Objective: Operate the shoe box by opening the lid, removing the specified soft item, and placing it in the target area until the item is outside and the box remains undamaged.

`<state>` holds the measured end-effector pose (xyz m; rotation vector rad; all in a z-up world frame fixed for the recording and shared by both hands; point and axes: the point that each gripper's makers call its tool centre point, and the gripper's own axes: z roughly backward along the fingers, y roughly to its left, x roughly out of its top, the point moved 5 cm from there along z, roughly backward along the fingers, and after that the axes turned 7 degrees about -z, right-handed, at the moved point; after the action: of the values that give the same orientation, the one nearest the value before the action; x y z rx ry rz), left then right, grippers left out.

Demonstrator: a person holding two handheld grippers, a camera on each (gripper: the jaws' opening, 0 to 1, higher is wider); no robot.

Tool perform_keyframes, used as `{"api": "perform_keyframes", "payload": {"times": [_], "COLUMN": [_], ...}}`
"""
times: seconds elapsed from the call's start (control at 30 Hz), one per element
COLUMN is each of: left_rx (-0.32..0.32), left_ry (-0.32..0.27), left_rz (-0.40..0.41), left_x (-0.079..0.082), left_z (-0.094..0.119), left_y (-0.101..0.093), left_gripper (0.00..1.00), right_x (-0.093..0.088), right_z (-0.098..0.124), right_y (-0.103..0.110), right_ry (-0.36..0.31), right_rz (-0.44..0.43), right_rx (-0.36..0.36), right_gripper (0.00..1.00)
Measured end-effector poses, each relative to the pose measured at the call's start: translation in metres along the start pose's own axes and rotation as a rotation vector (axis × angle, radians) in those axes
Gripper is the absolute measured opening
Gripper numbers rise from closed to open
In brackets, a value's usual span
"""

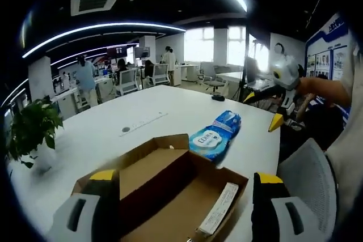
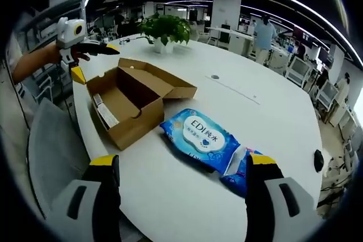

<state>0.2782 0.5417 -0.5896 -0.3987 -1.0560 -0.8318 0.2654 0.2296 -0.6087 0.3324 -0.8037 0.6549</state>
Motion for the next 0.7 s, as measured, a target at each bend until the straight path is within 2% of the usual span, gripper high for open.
{"api": "perform_keyframes", "payload": {"times": [0.23,0.43,0.7], "left_rx": [0.063,0.092,0.147], "left_ry": [-0.01,0.001,0.003], "left_rz": [0.029,0.03,0.048], "left_x": [-0.013,-0.024,-0.034], "left_z": [0.023,0.04,0.06], "left_y": [0.006,0.008,0.011], "left_gripper": [1.0,1.0,1.0], "right_x": [0.01,0.021,0.033], "right_z": [-0.01,-0.021,-0.041], "right_y": [0.014,0.024,0.047], "right_ry": [0.014,0.019,0.035], "right_rz": [0.073,0.12,0.216], "right_rx": [0.056,0.108,0.205], "right_gripper": [0.82,0.79,0.75]}}
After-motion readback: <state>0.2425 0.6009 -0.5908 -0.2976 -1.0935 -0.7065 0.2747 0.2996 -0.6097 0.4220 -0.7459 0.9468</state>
